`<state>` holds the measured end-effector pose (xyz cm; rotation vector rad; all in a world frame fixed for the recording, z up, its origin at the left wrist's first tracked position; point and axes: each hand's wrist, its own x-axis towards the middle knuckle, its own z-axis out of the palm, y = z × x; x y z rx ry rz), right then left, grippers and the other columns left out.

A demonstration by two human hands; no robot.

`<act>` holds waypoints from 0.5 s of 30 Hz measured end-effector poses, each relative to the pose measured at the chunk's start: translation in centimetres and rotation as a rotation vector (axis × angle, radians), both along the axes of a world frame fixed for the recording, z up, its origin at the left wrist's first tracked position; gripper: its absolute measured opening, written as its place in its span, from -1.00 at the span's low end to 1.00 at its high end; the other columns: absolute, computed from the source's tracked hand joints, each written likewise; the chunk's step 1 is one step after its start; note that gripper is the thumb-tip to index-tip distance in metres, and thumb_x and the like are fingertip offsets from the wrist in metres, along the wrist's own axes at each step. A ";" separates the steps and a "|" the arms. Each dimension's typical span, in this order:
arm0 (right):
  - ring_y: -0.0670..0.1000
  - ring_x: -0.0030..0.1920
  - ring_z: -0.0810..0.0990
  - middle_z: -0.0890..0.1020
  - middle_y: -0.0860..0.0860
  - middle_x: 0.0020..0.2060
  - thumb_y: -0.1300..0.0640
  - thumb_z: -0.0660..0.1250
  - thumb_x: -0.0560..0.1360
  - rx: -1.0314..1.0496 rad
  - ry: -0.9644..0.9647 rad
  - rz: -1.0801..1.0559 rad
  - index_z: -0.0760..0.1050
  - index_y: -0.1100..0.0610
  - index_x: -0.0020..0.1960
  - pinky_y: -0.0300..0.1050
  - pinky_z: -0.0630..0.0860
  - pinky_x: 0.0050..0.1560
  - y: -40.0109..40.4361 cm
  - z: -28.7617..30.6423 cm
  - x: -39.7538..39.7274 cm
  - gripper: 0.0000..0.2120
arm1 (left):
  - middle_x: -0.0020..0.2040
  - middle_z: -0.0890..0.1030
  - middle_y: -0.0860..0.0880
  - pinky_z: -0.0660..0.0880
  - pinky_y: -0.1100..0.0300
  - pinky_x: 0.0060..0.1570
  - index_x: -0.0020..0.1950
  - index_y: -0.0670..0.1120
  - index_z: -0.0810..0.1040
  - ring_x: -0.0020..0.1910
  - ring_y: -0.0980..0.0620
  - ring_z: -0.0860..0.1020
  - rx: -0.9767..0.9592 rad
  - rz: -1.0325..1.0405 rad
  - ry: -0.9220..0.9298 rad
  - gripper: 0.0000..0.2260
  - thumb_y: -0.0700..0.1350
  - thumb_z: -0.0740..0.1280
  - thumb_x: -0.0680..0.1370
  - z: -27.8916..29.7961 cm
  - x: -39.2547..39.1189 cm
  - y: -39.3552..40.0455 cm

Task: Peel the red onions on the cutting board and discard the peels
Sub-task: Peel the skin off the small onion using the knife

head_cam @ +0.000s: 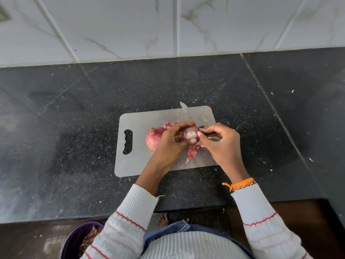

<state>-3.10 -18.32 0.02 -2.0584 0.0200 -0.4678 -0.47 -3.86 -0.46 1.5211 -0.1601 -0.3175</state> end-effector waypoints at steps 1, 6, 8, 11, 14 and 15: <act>-0.13 -0.23 0.61 0.63 -0.01 -0.25 0.29 0.45 0.36 -0.008 -0.010 -0.006 0.63 0.22 -0.15 -0.37 0.54 -0.20 0.0 -0.1 0.0 -0.93 | 0.17 0.57 -0.05 0.49 0.07 0.21 0.20 -0.08 0.51 0.15 0.00 0.55 -0.001 -0.004 0.011 -0.62 -0.35 0.40 0.42 -0.1 -0.1 0.0; -0.12 -0.22 0.63 0.64 -0.03 -0.25 0.29 0.39 0.43 0.062 0.044 -0.057 0.62 0.16 -0.13 -0.37 0.55 -0.21 -0.2 -0.3 -0.2 -0.93 | 0.22 0.54 -0.12 0.48 0.06 0.22 0.24 -0.11 0.48 0.20 -0.05 0.54 -0.043 -0.013 0.087 -0.61 -0.34 0.37 0.45 -0.1 -0.4 -0.1; -0.07 -0.14 0.65 0.66 -0.01 -0.18 0.24 0.34 0.48 0.155 0.074 -0.029 0.61 0.13 -0.07 -0.24 0.59 -0.17 -0.3 -0.3 -0.3 -0.91 | 0.18 0.57 -0.12 0.50 0.11 0.19 0.20 -0.07 0.47 0.16 -0.04 0.56 -0.074 0.014 0.116 -0.62 -0.34 0.38 0.44 0.1 -0.4 -0.1; -0.08 -0.11 0.65 0.66 -0.04 -0.15 0.19 0.38 0.46 0.124 0.076 0.030 0.60 0.10 -0.06 -0.22 0.60 -0.14 -0.2 -0.1 -0.4 -0.93 | 0.08 0.60 -0.07 0.52 0.11 0.16 0.17 -0.11 0.49 0.08 0.02 0.59 -0.063 0.042 0.137 -0.63 -0.32 0.42 0.40 0.1 -0.4 -0.1; -0.08 -0.13 0.63 0.63 -0.07 -0.20 0.22 0.41 0.43 0.052 0.066 -0.003 0.60 0.12 -0.12 -0.22 0.59 -0.13 -0.1 -0.1 -0.3 -0.96 | 0.05 0.61 -0.06 0.53 0.09 0.15 0.17 -0.16 0.52 0.03 0.06 0.59 0.029 0.042 0.086 -0.58 -0.23 0.49 0.33 0.0 -0.5 -0.2; -0.09 -0.14 0.62 0.62 -0.08 -0.21 0.23 0.40 0.44 0.037 0.063 -0.019 0.59 0.13 -0.13 -0.23 0.57 -0.14 -0.1 -0.2 -0.3 -0.97 | 0.06 0.61 -0.07 0.53 0.08 0.15 0.17 -0.15 0.54 0.04 0.04 0.59 0.041 0.040 0.077 -0.55 -0.19 0.51 0.30 0.0 -0.5 -0.2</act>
